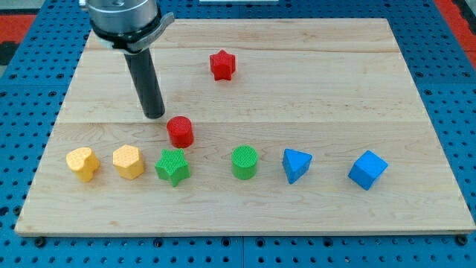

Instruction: Place the red circle in between the green blocks

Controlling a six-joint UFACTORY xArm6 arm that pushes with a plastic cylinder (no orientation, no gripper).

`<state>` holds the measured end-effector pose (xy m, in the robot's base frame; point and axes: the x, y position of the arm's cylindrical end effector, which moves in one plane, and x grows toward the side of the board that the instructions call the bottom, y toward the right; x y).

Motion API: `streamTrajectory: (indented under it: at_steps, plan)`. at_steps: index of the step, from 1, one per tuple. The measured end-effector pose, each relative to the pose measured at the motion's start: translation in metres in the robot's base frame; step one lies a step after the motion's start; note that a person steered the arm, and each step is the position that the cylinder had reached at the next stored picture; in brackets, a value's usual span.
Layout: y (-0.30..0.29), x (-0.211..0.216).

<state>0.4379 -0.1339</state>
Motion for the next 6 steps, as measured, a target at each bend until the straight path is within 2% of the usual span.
streamTrajectory:
  at_steps: [1, 3, 6]
  plan:
    - [0.047, 0.027]
    - [0.090, 0.007]
    - [0.093, 0.031]
